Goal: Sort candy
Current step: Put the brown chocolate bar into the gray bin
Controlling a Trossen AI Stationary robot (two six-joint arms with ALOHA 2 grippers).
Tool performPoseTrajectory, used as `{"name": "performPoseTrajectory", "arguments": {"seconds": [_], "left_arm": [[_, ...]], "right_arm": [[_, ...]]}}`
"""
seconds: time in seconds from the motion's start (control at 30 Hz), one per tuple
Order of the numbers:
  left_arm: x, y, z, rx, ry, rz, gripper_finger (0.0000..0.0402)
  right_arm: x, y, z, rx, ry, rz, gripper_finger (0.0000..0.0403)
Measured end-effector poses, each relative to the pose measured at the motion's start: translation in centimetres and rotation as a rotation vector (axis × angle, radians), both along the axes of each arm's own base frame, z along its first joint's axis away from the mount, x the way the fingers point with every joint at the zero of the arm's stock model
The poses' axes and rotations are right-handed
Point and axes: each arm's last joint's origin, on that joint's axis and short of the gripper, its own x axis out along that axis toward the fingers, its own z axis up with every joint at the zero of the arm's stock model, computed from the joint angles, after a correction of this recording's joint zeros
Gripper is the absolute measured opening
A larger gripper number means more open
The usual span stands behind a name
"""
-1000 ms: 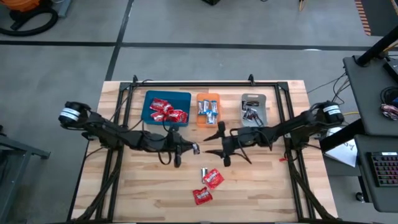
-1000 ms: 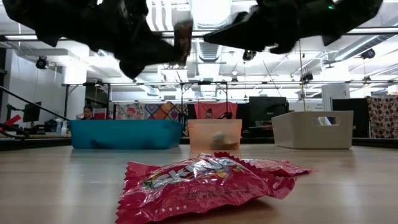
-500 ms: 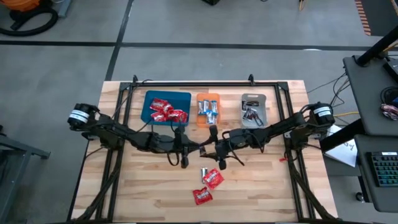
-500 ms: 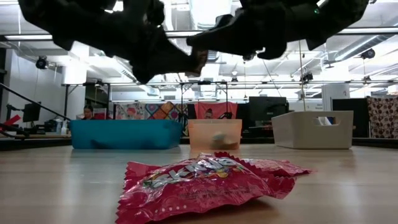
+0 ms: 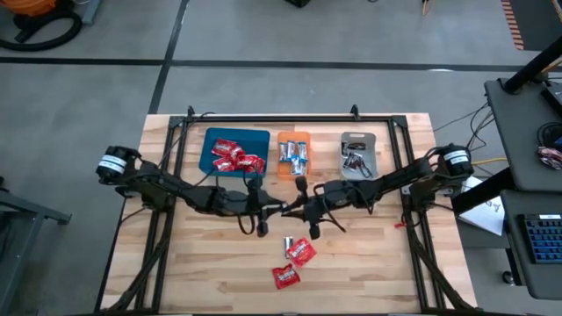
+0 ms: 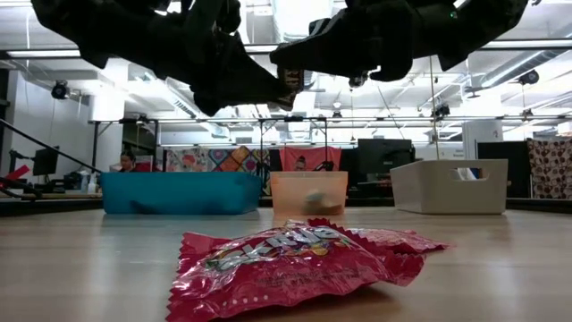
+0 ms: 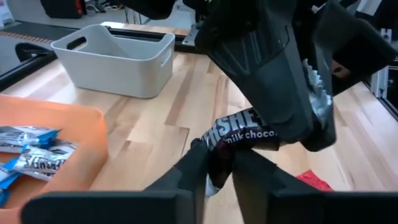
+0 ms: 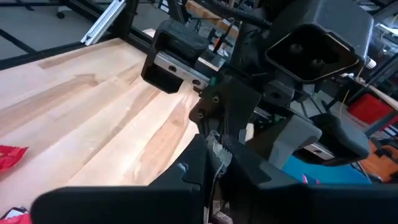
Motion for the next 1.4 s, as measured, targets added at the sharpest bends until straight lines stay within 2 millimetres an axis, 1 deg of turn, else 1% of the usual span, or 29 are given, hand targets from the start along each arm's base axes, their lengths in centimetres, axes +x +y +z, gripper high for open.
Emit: {"name": "performPoseTrajectory", "arguments": {"seconds": [0.17, 0.27, 0.4, 0.47, 0.57, 0.67, 0.8, 0.87, 0.93, 1.0, 1.1, 1.27, 1.4], "left_arm": [[-0.1, 0.0, 0.0, 0.008, 0.009, -0.001, 0.0111], [-0.3, 0.1, -0.2, 0.028, 0.078, -0.003, 0.0146], [-0.6, 0.2, 0.3, 0.046, 0.169, -0.002, 0.0177], [-0.8, 0.2, 0.4, 0.055, 0.217, -0.001, 0.0185], [-1.0, 0.2, 0.9, 0.061, 0.258, 0.005, 0.0187], [-1.0, 0.3, 1.2, 0.065, 0.295, 0.011, 0.0183], [-1.0, 0.3, 1.5, 0.057, 0.310, 0.019, 0.0173], [-1.1, 0.3, 1.5, 0.056, 0.310, 0.019, 0.0168], [-1.1, 0.3, 1.4, 0.052, 0.314, 0.023, 0.0164], [-1.1, 0.3, 1.4, 0.050, 0.314, 0.023, 0.0161], [-1.1, 0.3, 1.4, 0.048, 0.313, 0.025, 0.0158], [-1.2, 0.3, 1.3, 0.044, 0.314, 0.027, 0.0158], [-1.2, 0.3, 1.3, 0.037, 0.312, 0.031, 0.0158]], "right_arm": [[-0.3, -0.5, 0.7, 0.043, 0.002, -0.020, 0.0027], [-0.8, -1.1, 1.7, 0.075, 0.009, -0.044, 0.0027], [-1.8, -2.6, 3.1, 0.144, 0.048, -0.115, 0.0027], [-2.6, -3.9, 3.8, 0.177, 0.078, -0.205, 0.0027], [-4.2, -6.1, 4.3, 0.202, 0.163, -0.425, 0.0028], [-6.4, -8.8, 4.1, 0.222, 0.272, -0.755, 0.0028], [-9.9, -12.1, 3.1, 0.260, 0.374, -1.259, 0.0028], [-11.5, -13.4, 2.4, 0.316, 0.415, -1.445, 0.0028], [-12.8, -14.3, 1.7, 0.364, 0.459, -1.566, 0.0029], [-13.4, -15.0, 1.2, 0.394, 0.473, -1.629, 0.0029], [-13.6, -15.3, 0.9, 0.414, 0.493, -1.632, 0.0039], [-13.5, -15.3, 0.9, 0.424, 0.489, -1.627, 0.0089], [-13.5, -15.3, 0.9, 0.430, 0.484, -1.630, 0.0118]]}}
